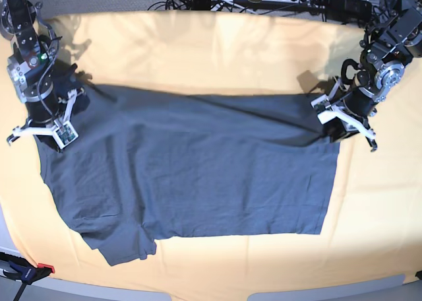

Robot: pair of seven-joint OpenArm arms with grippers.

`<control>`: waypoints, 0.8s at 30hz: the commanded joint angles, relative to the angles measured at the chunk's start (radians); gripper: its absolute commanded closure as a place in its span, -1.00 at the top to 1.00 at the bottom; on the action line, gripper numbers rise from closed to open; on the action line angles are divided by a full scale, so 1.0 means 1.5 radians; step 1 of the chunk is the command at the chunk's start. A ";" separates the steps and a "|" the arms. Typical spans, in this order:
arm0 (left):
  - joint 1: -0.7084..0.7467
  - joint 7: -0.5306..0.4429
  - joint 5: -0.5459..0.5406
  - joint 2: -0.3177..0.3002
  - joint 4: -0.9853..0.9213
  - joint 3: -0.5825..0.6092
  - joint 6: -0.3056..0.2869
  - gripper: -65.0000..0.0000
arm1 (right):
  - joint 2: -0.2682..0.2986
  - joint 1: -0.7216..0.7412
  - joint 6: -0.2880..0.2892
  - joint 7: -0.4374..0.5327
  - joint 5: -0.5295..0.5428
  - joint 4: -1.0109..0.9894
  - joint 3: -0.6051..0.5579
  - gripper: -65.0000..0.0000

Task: Fold the T-shirt properly
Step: 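Lower the shirt edge and adjust the right gripper's grip on the shoulder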

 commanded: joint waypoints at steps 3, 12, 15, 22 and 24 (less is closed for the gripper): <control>-0.007 -0.006 0.006 -0.013 0.007 -0.009 0.015 -1.00 | 0.011 0.020 0.010 0.020 0.004 0.008 0.007 -1.00; -0.007 -0.018 0.003 -0.012 0.007 -0.009 -0.007 -1.00 | 0.059 0.021 0.025 0.025 0.026 0.008 0.007 -1.00; -0.007 -0.018 0.004 -0.011 0.007 -0.009 -0.006 -1.00 | 0.067 0.021 0.015 0.025 0.027 0.008 0.007 -1.00; -0.007 -0.018 0.004 -0.009 0.007 -0.009 -0.006 -1.00 | 0.061 0.031 0.015 0.061 0.030 -0.037 0.007 -1.00; -0.007 -0.017 0.004 -0.009 0.007 -0.009 -0.006 -1.00 | 0.061 0.048 0.015 0.068 0.035 -0.077 0.007 -1.00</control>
